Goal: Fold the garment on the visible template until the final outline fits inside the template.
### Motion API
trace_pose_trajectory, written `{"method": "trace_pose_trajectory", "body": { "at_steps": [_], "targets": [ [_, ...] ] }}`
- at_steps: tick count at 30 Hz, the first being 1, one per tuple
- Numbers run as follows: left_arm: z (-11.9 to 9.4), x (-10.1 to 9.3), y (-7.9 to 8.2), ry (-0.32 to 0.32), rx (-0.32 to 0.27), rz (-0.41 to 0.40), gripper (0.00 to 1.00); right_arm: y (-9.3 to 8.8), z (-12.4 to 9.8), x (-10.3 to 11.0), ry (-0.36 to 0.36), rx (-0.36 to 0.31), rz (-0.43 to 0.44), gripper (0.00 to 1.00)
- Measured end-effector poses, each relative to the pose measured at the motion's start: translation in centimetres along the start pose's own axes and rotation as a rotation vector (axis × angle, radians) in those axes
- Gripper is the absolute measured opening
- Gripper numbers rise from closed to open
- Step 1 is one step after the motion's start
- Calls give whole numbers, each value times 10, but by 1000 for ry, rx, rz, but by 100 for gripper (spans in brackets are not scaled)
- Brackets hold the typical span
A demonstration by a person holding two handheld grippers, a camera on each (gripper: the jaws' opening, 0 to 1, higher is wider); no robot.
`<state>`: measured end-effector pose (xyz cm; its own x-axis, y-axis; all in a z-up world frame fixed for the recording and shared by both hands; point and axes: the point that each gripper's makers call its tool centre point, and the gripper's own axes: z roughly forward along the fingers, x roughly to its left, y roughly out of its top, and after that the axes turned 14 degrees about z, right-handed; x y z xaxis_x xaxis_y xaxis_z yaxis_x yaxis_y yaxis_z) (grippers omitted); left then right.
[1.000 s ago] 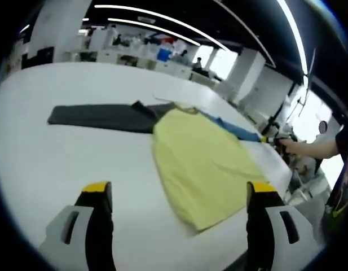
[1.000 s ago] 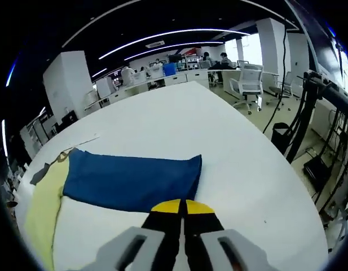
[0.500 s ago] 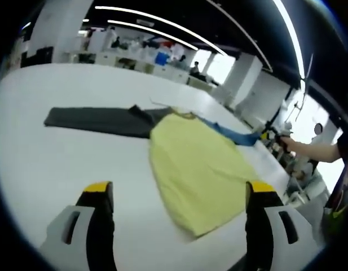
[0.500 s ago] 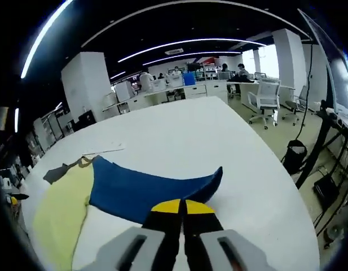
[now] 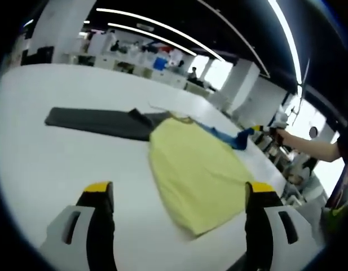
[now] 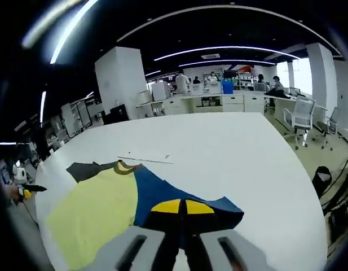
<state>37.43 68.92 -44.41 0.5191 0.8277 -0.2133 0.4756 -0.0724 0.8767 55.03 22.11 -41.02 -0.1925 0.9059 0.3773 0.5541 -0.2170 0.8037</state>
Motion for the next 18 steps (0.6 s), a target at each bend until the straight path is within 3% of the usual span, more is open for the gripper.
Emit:
{"method": "trace_pose_trajectory", "body": {
  "at_steps": [8,18],
  "targets": [
    [-7,3,0,4,-19,-10,93,12,22,60,109,5,-44,0],
    [-9,6,1,1,-41,-18,92,12,49,128,224,14,-66,0]
  ]
}}
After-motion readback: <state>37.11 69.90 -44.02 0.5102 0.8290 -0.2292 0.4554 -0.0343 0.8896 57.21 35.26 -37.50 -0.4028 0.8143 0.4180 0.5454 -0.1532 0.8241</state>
